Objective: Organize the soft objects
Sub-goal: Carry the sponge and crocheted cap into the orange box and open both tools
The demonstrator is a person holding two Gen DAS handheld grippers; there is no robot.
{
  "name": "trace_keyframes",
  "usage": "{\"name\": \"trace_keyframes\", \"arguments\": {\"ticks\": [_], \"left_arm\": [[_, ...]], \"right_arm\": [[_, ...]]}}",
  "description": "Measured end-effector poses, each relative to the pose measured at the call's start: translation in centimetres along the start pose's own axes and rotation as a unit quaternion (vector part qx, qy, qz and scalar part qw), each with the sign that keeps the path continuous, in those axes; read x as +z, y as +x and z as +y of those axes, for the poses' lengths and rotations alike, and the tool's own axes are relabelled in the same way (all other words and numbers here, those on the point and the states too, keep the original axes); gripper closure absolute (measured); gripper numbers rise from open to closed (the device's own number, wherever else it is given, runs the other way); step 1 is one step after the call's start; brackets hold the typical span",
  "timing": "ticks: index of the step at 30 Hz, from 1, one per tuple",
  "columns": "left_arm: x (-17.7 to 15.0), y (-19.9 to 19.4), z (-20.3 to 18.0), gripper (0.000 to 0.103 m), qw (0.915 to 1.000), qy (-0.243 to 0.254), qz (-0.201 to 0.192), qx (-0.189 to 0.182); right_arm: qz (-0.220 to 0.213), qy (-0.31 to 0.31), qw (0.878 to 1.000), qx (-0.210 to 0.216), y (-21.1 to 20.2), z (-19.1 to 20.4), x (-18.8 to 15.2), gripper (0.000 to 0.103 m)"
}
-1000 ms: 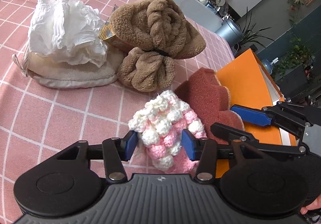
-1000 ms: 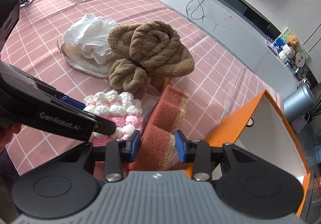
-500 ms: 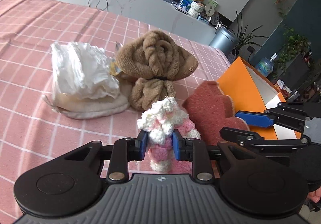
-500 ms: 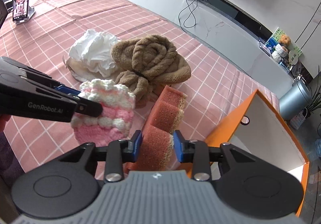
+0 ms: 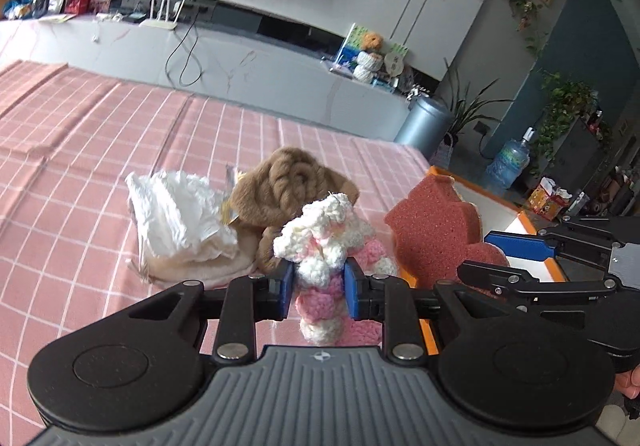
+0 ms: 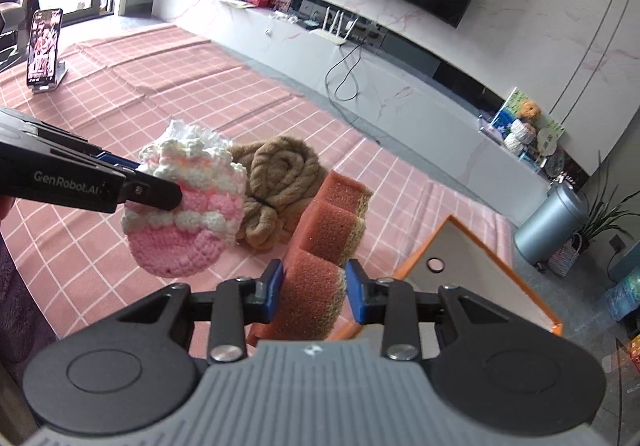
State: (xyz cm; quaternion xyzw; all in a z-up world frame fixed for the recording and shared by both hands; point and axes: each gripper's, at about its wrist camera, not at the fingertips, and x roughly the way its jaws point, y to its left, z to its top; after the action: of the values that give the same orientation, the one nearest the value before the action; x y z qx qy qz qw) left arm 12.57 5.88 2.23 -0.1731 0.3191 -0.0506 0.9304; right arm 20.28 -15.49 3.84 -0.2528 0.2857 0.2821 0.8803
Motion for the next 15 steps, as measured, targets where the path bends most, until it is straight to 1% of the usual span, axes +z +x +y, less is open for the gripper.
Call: {"name": "trace_keyframes", "arguments": {"ticks": [4, 9, 12, 15], "left_arm": [[0.9, -0.5, -1.6, 0.074, 0.9994, 0.028, -0.013, -0.015], [2.4, -0.5, -4.7, 0.074, 0.9956, 0.074, -0.022, -0.053], [3.3, 0.1, -7.2, 0.074, 0.9907, 0.111, -0.028, -0.074], [4.0, 1.5, -10.2, 0.074, 0.9835, 0.151, -0.020, -0.098]], "right_arm": [[-0.019, 0.012, 1.000, -0.022, -2.3, -1.6, -0.4, 0.070], [-0.035, 0.041, 0.997, -0.056, -4.9, -4.9, -1.3, 0.070], [-0.033, 0.063, 0.995, -0.076, -6.0, -7.3, -2.3, 0.070], [-0.022, 0.079, 0.993, -0.090, -6.2, -9.5, -3.4, 0.070]]}}
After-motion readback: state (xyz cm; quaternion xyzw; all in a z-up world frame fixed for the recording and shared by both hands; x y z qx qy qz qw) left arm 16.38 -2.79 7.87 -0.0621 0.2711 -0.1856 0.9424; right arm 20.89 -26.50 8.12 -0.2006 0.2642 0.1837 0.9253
